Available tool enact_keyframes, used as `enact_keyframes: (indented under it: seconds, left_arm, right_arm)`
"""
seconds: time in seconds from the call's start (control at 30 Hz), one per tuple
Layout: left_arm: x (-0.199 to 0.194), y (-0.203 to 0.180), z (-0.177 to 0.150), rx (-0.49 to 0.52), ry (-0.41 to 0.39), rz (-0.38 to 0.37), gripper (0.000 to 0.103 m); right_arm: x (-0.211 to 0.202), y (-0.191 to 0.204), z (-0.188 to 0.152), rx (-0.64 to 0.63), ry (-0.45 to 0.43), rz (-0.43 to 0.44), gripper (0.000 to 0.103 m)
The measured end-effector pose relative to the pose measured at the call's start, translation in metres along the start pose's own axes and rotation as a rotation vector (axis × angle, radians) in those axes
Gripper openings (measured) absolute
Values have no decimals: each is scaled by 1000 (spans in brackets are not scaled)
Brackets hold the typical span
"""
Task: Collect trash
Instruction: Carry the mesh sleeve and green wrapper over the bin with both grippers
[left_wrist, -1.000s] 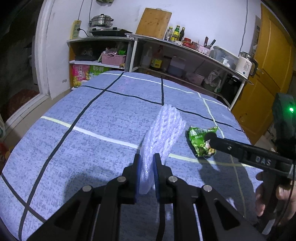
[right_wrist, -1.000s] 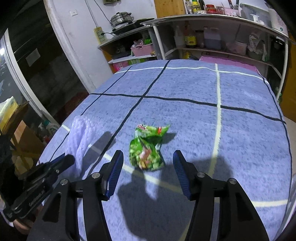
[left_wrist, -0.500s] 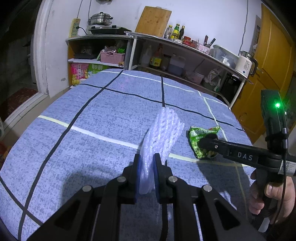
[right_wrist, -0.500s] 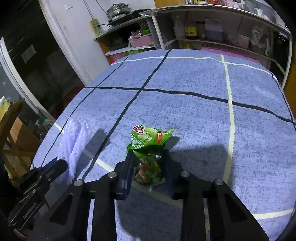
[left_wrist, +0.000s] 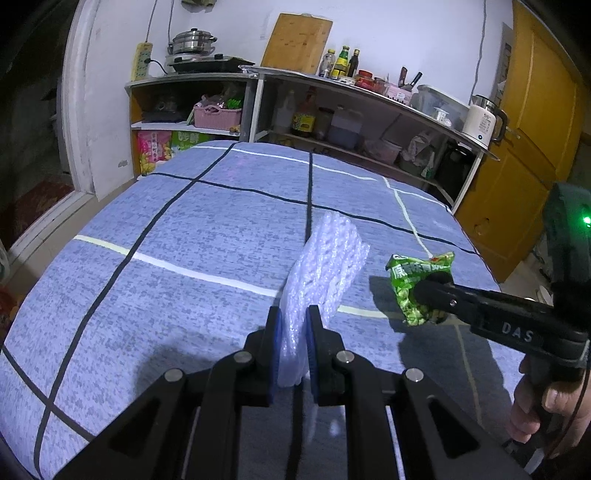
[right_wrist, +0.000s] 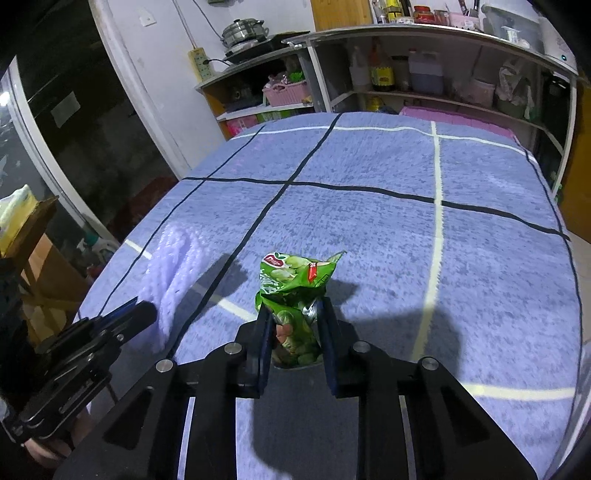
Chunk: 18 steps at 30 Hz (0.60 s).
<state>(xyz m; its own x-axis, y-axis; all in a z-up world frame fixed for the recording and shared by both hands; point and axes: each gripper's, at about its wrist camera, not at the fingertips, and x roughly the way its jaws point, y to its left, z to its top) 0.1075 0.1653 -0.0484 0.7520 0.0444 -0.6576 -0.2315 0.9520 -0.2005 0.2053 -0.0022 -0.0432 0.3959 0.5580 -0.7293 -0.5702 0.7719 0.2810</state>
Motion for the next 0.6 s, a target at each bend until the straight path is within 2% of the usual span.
enact_keyframes:
  seconds: [0.6]
  left_arm:
    - [-29, -61, -16, 83, 9, -67, 14]
  right_arm:
    - [-78, -16, -52, 24, -64, -4, 24]
